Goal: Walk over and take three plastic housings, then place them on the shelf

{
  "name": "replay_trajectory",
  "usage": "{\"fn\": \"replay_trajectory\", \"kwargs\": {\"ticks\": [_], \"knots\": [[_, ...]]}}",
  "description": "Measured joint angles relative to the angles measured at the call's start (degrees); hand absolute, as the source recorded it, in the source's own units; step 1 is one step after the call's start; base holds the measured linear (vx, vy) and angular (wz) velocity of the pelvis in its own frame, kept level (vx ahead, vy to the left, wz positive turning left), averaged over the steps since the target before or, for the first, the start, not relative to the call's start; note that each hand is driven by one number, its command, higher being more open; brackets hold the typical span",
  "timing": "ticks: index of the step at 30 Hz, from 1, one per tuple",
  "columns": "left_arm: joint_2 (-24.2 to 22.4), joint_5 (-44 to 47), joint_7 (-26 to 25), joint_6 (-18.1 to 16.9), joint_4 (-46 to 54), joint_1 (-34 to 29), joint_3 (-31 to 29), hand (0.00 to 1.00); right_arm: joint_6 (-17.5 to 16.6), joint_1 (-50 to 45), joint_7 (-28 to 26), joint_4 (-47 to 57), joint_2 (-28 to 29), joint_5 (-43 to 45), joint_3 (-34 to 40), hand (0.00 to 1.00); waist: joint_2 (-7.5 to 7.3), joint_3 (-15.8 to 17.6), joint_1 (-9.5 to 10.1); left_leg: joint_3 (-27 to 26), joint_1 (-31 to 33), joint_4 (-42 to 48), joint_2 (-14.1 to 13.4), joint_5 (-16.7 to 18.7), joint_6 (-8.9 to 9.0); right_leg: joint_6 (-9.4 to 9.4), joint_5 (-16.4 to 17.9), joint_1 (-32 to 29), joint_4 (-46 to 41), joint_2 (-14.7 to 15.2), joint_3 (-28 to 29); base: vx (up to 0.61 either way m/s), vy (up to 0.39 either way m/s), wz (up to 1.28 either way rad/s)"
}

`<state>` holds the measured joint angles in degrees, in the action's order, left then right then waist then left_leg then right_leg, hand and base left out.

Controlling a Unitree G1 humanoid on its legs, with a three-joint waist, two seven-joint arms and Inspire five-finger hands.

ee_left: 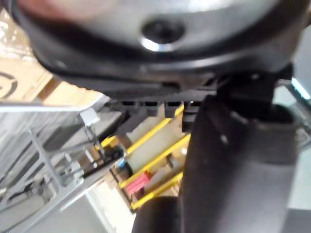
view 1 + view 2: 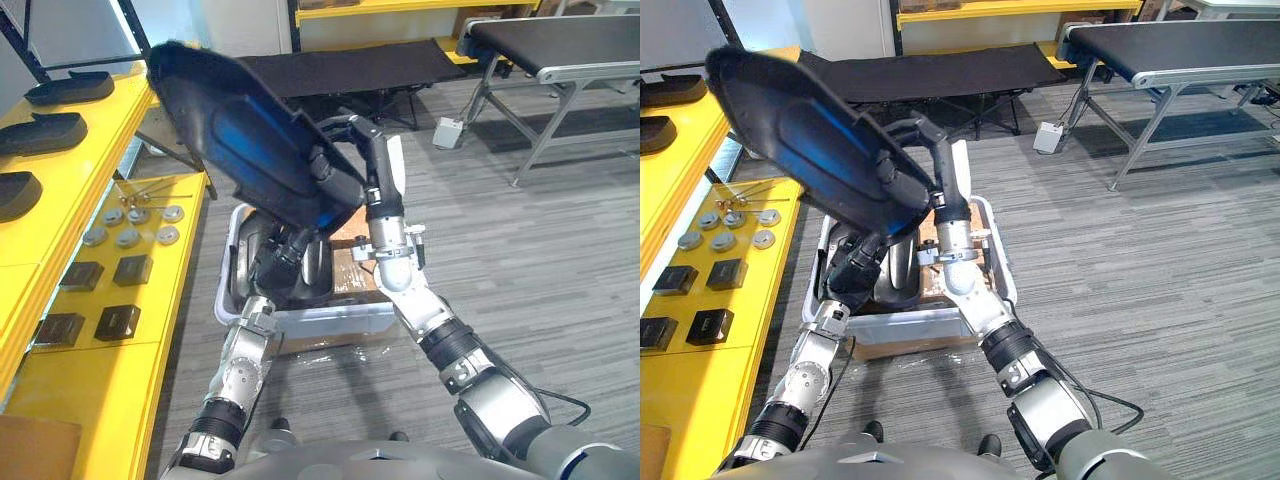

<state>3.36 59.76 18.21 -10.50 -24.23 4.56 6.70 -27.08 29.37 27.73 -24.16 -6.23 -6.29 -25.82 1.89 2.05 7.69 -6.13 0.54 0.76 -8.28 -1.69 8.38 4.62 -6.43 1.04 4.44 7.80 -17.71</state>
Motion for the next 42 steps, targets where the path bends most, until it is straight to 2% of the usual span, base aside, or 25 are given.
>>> {"fn": "replay_trajectory", "kwargs": {"ticks": [3,7,9,17,23,27,29,30,32,39,42], "knots": [[-0.1,0.1,-5.9,-2.2,0.0,-0.4,0.2,1.0,2.6,-0.9,0.0,-0.5,0.3,0.0,-0.8,0.0,0.0,0.0,0.16,0.3,0.2,0.0,0.0,0.0,0.04,-0.04,0.0,0.0,0.0,0.0,-0.2,-0.01,0.003,0.06],[-0.1,0.9,-8.1,-3.3,1.4,-0.6,-0.3,1.0,4.1,-3.3,0.3,-0.9,0.5,0.7,-1.5,0.0,0.0,0.0,0.12,0.3,0.4,0.0,0.0,0.0,0.05,-0.06,0.1,-0.2,0.0,0.0,-0.2,0.0,0.0,0.0],[-0.1,1.6,-8.1,-3.4,2.4,-0.6,-0.3,1.0,4.2,-4.0,0.4,-0.9,0.5,1.1,-1.6,0.0,0.0,0.0,0.05,0.3,0.4,0.0,0.0,0.0,0.05,-0.07,0.1,-0.3,0.0,0.0,-0.2,0.0,0.0,0.0],[-0.8,14.4,-3.6,-5.8,8.1,-0.6,-2.7,1.0,4.2,-6.3,0.1,-0.9,0.3,1.0,-2.1,0.0,-0.01,0.0,-0.11,0.0,0.9,0.1,0.0,0.0,0.04,-0.08,0.0,-0.9,0.0,-0.1,0.0,0.0,0.0,-0.02],[-1.2,13.8,-3.4,-5.7,9.0,-0.7,-4.5,1.0,4.2,-6.4,-1.1,-0.9,0.3,1.1,-2.6,0.0,-0.01,0.0,-0.09,0.0,0.9,0.1,0.0,0.0,0.04,-0.08,0.0,-0.9,0.0,-0.1,0.1,0.0,0.0,0.0],[-1.1,6.3,-6.2,-5.1,9.0,-0.9,-4.5,1.0,4.2,-6.6,-1.2,-0.9,0.2,1.7,-2.8,0.0,-0.01,0.0,-0.04,0.0,0.8,0.1,0.0,0.0,0.04,-0.09,0.0,-0.9,0.0,-0.1,0.4,0.0,0.0,0.0],[-0.6,1.6,-7.4,-3.1,8.9,-0.9,-4.2,1.0,4.2,-7.1,-1.3,-0.9,0.1,3.1,-2.8,0.0,-0.02,0.0,-0.09,0.0,0.8,0.1,0.0,0.0,0.04,-0.09,0.0,-0.9,0.0,-0.1,0.4,0.0,0.0,0.0],[-0.5,0.5,-7.5,-2.8,8.9,-0.9,-4.0,0.0,4.2,-7.3,-1.3,-0.9,0.1,3.5,-2.8,0.0,-0.02,0.0,-0.11,0.0,0.8,0.1,0.0,0.0,0.04,-0.09,0.0,-0.9,0.0,-0.1,0.4,0.0,0.0,0.0],[0.2,-2.1,-7.6,-1.0,8.5,-1.0,-1.9,0.0,4.2,-7.4,-1.4,-0.9,0.1,4.9,-3.0,0.0,-0.02,0.0,-0.15,0.0,0.8,0.1,0.0,0.0,0.04,-0.1,0.0,-0.9,0.0,-0.1,0.5,0.0,0.0,0.0],[1.5,-10.8,-7.9,1.9,6.1,-1.1,4.3,0.0,4.3,-7.4,-2.3,-0.9,-0.3,5.0,-3.6,0.0,0.02,-0.1,-0.37,-0.2,0.7,0.1,0.0,0.0,0.04,-0.09,0.0,-1.0,0.0,-0.1,0.7,0.0,0.0,0.0],[1.7,-10.7,-10.0,1.8,5.0,-1.1,5.2,0.0,4.2,-7.4,-2.8,-0.8,-0.3,5.0,-5.6,0.0,0.19,-0.2,-0.9,-0.4,0.6,0.1,-0.1,0.0,0.05,-0.1,0.0,-1.0,0.0,-0.1,0.7,0.0,0.0,0.0]]}}
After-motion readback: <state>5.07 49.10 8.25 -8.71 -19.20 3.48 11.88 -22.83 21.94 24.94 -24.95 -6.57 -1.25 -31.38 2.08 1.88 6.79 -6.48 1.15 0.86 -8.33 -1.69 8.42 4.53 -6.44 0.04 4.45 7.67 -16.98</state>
